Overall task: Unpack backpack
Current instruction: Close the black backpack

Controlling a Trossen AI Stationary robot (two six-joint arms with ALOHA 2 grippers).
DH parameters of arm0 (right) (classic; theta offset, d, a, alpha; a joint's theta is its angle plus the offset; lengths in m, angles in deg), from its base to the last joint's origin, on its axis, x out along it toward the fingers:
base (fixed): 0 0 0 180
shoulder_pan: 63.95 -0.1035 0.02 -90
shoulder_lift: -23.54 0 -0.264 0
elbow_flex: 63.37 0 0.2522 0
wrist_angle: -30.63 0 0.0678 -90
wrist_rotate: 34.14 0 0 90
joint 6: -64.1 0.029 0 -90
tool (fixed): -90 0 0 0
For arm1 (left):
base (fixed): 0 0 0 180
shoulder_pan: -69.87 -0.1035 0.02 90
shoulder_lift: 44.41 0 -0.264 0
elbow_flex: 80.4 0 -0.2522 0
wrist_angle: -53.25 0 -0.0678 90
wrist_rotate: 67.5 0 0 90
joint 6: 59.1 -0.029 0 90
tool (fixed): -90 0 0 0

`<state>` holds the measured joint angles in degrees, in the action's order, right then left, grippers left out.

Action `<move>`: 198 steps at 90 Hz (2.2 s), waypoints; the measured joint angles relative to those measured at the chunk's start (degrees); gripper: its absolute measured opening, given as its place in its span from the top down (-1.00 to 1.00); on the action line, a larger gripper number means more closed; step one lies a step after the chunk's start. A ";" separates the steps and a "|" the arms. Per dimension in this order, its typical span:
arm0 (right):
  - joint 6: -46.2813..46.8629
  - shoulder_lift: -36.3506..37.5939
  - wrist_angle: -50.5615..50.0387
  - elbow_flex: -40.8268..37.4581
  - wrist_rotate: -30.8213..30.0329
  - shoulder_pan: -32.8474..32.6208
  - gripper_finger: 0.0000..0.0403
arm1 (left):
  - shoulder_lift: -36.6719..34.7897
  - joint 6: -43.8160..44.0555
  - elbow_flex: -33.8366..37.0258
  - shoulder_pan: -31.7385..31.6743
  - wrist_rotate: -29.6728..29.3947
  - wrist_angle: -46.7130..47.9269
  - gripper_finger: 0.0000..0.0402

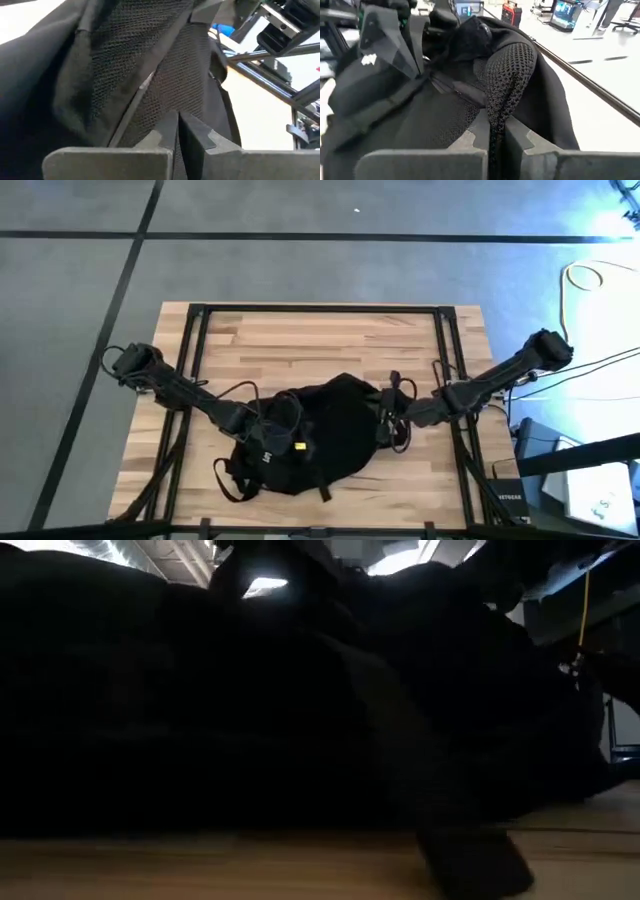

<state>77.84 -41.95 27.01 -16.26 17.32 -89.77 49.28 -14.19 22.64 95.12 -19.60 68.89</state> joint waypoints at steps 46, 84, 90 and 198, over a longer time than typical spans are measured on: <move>5.40 -4.77 11.97 -0.04 -2.99 -3.22 1.00 | 4.52 0.95 -0.11 1.39 16.29 -5.48 0.97; 5.09 -4.57 6.25 -0.02 -5.71 0.73 1.00 | -4.76 -2.09 -0.13 15.53 44.84 -8.40 0.97; 5.08 -4.59 6.30 -0.02 -5.64 1.44 1.00 | -6.09 -1.58 -0.13 17.25 41.74 -10.63 0.97; 8.88 -4.63 2.48 0.09 3.43 1.83 1.00 | -5.37 26.13 0.21 10.16 7.58 71.35 0.99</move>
<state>86.72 -46.59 29.50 -16.17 20.75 -87.94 43.91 11.94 22.85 105.28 -12.01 140.24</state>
